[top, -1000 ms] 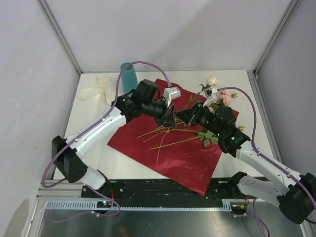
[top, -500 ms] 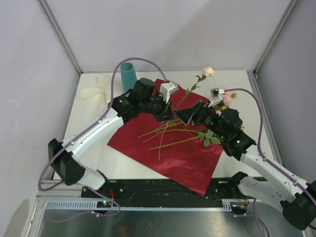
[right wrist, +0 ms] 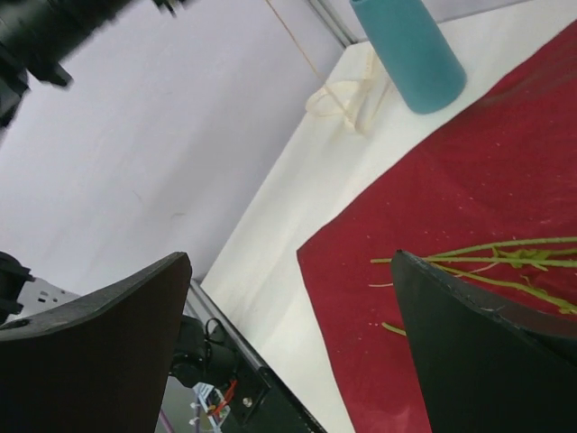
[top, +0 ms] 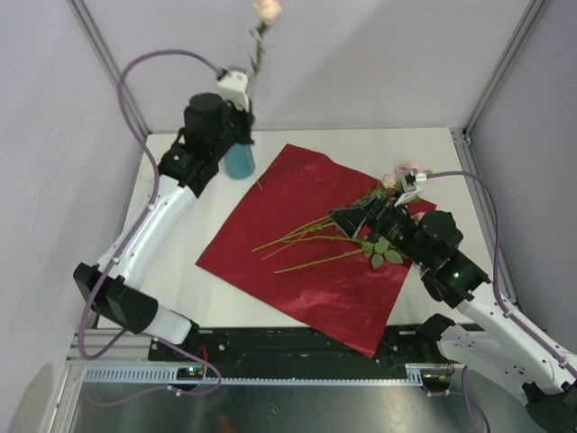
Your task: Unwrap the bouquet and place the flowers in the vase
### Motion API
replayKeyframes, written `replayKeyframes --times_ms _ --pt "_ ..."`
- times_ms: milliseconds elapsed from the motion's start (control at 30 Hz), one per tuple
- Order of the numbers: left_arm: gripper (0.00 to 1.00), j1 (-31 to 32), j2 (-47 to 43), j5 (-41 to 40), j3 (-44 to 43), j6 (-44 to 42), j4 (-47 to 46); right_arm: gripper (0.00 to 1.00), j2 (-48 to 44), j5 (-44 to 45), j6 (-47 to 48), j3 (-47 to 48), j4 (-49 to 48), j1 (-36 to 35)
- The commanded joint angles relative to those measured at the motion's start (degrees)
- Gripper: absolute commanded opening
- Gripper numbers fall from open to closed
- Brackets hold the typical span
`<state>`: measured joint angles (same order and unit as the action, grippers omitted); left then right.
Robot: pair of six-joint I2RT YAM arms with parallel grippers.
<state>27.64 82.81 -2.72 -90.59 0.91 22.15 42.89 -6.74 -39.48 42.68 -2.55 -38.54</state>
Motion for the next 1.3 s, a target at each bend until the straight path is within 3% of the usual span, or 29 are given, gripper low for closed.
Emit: replayKeyframes --times_ms 0,267,467,1033,1267 --pt "0.0 -6.4 5.0 -9.7 -8.8 -5.0 -10.4 0.99 -0.4 2.8 3.9 1.7 2.2 -0.3" --pt "0.0 -10.7 16.0 -13.1 -21.5 -12.8 -23.7 0.99 4.6 3.5 6.2 1.4 -0.2 -0.2" --pt "0.0 -13.8 23.1 -8.1 -27.4 -11.0 -25.8 0.99 7.1 3.3 6.9 1.4 -1.3 0.4" --pt "0.0 -14.8 28.9 -5.2 -15.4 -7.8 -27.0 0.99 9.3 2.6 5.9 1.4 -0.2 2.4" --pt "0.0 -14.8 26.5 -9.2 -15.2 -9.1 -27.2 0.99 7.7 2.9 6.1 1.4 0.9 2.5"
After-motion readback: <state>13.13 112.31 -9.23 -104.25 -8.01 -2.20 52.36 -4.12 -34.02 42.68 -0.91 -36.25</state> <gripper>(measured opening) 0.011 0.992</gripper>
